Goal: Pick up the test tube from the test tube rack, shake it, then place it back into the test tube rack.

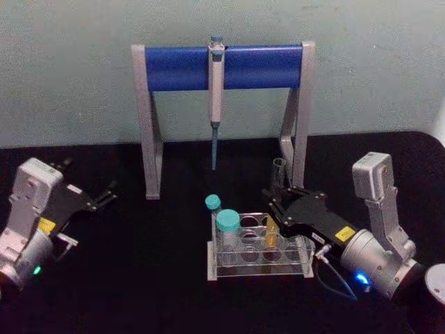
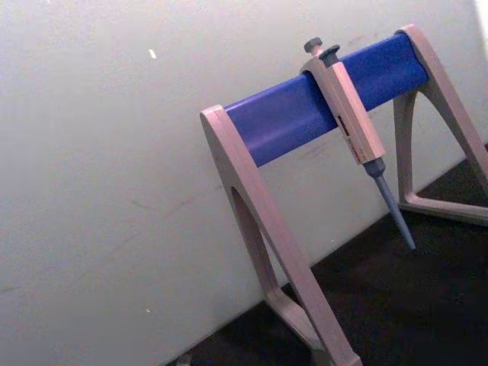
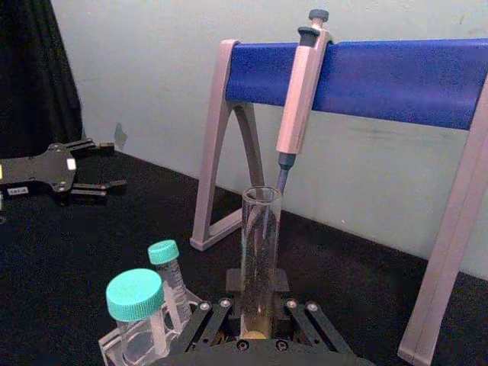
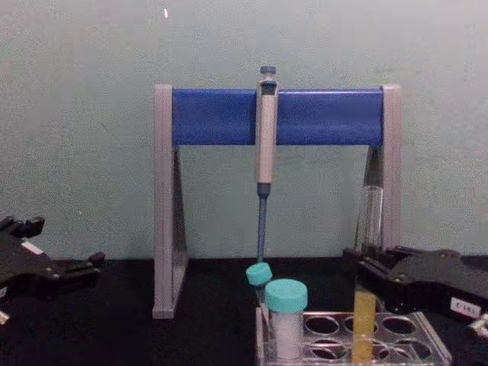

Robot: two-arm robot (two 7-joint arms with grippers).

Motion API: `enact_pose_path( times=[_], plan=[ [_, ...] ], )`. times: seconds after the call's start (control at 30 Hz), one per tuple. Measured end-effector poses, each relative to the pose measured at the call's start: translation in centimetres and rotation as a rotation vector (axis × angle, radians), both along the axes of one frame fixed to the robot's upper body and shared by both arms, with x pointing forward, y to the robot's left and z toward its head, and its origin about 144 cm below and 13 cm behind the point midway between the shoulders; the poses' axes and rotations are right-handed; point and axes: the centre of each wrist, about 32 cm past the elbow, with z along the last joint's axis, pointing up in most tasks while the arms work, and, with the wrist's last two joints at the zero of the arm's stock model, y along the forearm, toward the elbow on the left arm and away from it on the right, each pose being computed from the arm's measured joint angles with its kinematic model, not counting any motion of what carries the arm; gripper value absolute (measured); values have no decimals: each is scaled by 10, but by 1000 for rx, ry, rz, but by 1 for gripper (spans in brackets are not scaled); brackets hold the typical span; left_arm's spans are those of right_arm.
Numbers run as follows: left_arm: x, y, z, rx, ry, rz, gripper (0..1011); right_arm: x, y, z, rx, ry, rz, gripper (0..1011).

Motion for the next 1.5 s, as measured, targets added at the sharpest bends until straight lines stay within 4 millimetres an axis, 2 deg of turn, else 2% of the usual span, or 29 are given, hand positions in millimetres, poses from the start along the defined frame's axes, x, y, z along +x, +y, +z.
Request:
enact_pose_path(
  times=[1.4, 1.5],
  plan=[
    [0, 0, 0, 0, 0, 0, 1009, 0, 0, -4, -5, 15, -9, 232],
    [0, 0, 0, 0, 0, 0, 1010, 1, 0, -4, -4, 15, -8, 273]
  ],
)
